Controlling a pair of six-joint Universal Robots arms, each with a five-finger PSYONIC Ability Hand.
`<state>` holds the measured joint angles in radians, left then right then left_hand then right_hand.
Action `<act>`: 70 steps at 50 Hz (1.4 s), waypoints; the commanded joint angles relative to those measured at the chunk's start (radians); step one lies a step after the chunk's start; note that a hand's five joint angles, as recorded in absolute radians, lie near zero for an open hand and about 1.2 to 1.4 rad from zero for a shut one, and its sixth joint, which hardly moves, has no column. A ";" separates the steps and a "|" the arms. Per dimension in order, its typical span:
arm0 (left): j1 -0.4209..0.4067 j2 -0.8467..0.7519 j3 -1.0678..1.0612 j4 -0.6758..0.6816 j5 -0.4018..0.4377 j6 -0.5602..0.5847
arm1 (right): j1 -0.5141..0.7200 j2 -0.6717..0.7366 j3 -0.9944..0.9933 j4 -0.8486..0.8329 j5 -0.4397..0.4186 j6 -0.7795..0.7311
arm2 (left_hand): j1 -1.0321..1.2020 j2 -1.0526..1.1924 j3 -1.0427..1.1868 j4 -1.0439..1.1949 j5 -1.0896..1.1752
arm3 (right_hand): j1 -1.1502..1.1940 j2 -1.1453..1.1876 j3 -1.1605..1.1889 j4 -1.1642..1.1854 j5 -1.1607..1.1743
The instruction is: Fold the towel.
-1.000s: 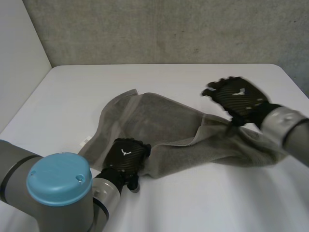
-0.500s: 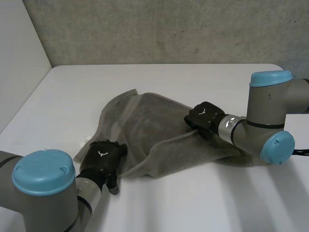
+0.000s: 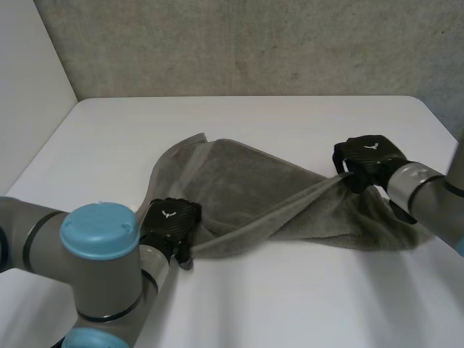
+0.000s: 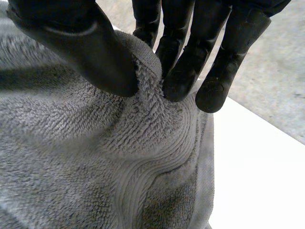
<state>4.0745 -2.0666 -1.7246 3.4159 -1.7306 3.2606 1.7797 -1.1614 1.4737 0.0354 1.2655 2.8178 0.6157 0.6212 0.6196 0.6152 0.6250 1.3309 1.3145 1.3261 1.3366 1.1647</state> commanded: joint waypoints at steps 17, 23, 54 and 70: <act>-0.006 -0.031 0.093 0.000 -0.011 -0.009 | -0.120 -0.216 0.234 -0.081 -0.035 0.028 | 0.781 0.775 0.777 0.781 0.597 | 0.065 0.082 0.070 0.060 0.057; 0.007 0.126 0.071 0.000 -0.011 -0.009 | -0.125 -0.384 0.179 -0.065 -0.029 0.060 | 0.781 0.775 0.777 0.781 0.597 | 0.065 0.082 0.070 0.060 0.057; 0.127 0.038 0.517 -0.429 0.060 0.264 | 0.079 -0.110 -0.239 0.480 0.123 -0.505 | 0.781 0.775 0.777 0.781 0.597 | 0.065 0.082 0.070 0.060 0.057; 0.164 -0.190 1.126 -0.102 0.031 0.329 | 0.155 0.147 -0.569 -0.427 0.275 -0.475 | 0.781 0.775 0.777 0.781 0.597 | 0.065 0.082 0.070 0.060 0.057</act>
<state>4.2334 -2.2695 -0.7536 3.0854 -1.6752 3.6391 1.9366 -0.9906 0.9006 0.0544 1.5339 2.3122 1.4419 1.5057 1.5464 1.5112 1.5225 1.3322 1.3145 1.3384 1.3375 1.1723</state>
